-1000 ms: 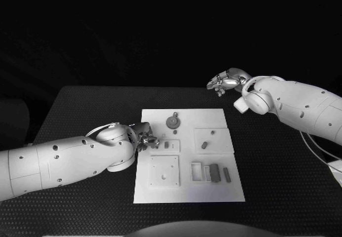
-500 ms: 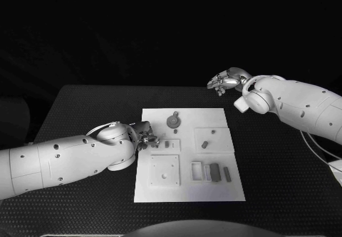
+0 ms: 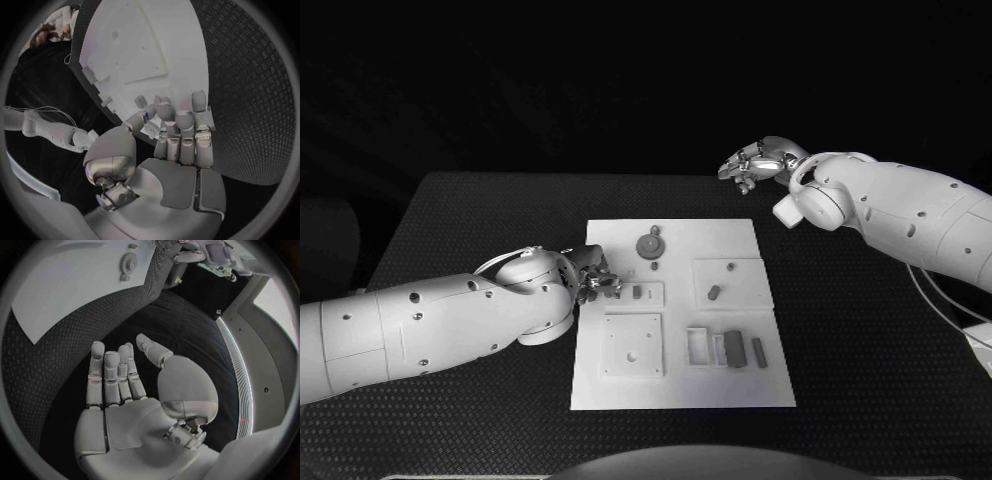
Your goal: Assemble the parts on the task board
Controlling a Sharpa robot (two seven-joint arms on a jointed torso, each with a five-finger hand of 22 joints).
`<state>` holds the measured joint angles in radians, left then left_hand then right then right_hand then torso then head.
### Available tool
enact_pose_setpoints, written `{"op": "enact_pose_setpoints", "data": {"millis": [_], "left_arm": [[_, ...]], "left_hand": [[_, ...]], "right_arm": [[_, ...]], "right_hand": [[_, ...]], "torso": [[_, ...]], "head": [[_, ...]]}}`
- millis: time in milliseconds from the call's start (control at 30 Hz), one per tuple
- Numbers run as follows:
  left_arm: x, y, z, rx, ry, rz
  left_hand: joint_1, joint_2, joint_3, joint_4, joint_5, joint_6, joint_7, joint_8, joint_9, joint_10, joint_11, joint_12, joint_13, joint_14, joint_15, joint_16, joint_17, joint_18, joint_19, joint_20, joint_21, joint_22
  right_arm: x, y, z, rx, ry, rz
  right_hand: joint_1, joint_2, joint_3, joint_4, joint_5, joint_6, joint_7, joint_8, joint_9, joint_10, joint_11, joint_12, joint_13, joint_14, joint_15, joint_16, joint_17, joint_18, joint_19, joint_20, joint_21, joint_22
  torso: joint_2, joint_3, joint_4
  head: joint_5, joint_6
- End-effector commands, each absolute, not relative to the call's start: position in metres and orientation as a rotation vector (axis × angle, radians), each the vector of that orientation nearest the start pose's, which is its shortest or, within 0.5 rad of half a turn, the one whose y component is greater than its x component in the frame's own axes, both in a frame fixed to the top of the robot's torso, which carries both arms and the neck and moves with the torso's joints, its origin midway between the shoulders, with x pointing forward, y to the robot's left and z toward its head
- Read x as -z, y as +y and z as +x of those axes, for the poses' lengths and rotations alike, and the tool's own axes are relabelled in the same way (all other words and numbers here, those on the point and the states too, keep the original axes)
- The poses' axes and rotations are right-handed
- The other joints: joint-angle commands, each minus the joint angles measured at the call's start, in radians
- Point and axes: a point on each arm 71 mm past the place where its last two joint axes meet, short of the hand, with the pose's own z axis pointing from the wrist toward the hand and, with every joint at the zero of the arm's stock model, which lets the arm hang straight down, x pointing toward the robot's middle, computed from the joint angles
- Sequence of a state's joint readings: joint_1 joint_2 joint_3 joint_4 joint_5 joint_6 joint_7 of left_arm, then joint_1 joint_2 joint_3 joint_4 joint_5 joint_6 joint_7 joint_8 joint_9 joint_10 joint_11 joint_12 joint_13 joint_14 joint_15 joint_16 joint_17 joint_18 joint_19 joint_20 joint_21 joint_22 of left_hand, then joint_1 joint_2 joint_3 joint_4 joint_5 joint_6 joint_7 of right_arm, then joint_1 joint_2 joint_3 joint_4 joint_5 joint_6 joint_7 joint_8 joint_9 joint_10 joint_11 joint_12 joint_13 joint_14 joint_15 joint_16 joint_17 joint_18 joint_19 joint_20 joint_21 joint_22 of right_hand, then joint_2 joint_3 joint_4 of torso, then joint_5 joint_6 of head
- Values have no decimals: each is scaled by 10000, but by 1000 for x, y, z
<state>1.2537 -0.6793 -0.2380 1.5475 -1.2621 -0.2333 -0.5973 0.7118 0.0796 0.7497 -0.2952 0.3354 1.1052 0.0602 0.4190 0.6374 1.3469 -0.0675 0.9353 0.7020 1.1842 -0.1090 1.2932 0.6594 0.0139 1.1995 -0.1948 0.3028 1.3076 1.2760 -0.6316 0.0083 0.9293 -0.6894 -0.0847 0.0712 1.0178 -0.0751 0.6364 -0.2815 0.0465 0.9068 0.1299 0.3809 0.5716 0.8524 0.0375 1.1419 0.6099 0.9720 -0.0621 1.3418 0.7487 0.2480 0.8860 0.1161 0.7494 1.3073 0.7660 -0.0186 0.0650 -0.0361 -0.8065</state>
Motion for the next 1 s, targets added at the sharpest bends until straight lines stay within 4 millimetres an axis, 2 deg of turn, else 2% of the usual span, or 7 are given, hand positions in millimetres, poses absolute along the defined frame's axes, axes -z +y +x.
{"op": "enact_pose_setpoints", "data": {"millis": [33,467,800,1000], "left_arm": [[250,149,460,3149,20789,-780],[252,145,457,3289,21175,-682],[253,143,455,3396,21415,-548],[253,141,454,3365,21426,-334]], "left_hand": [[1,115,571,20,-14,1320,-671,55,13,144,-461,21,-18,-56,-87,57,-16,-139,113,-157,11,215],[-104,92,686,18,-73,1320,-676,67,26,163,-466,16,-40,-49,-84,75,-56,-139,128,-158,11,212],[-158,-286,589,44,19,1364,-672,95,44,212,-449,23,-63,-38,-106,84,-130,-139,177,-171,19,210],[-160,-221,526,67,-8,1398,-680,107,47,238,-454,31,-65,-20,-102,103,-145,-139,196,-172,14,203]], "right_arm": [[169,-274,592,-9172,17303,6040],[169,-273,592,-9192,17331,6027],[169,-274,591,-9193,17351,6028],[169,-274,591,-9183,17352,6036]], "right_hand": [[-3,-20,-26,-1,35,-8,88,-34,12,-78,0,-42,-11,-92,-8,-35,-14,138,-54,-15,-44,137],[-1,-22,-24,-4,34,-5,88,-38,14,-78,-1,-40,-14,-93,-8,-35,-15,138,-54,-15,-45,138],[-15,-35,-31,2,34,-5,90,-43,16,-79,1,-40,-16,-95,-7,-35,-16,138,-56,-13,-47,138],[-33,-43,-38,13,34,-3,91,-46,17,-79,2,-39,-18,-96,-6,-35,-17,138,-56,-10,-48,138]], "torso": [[-8,-2,4],[-7,-3,-8],[-8,2,2],[-5,1,-3]], "head": [[6,-14],[4,-20],[-13,-61],[-7,-79]]}}
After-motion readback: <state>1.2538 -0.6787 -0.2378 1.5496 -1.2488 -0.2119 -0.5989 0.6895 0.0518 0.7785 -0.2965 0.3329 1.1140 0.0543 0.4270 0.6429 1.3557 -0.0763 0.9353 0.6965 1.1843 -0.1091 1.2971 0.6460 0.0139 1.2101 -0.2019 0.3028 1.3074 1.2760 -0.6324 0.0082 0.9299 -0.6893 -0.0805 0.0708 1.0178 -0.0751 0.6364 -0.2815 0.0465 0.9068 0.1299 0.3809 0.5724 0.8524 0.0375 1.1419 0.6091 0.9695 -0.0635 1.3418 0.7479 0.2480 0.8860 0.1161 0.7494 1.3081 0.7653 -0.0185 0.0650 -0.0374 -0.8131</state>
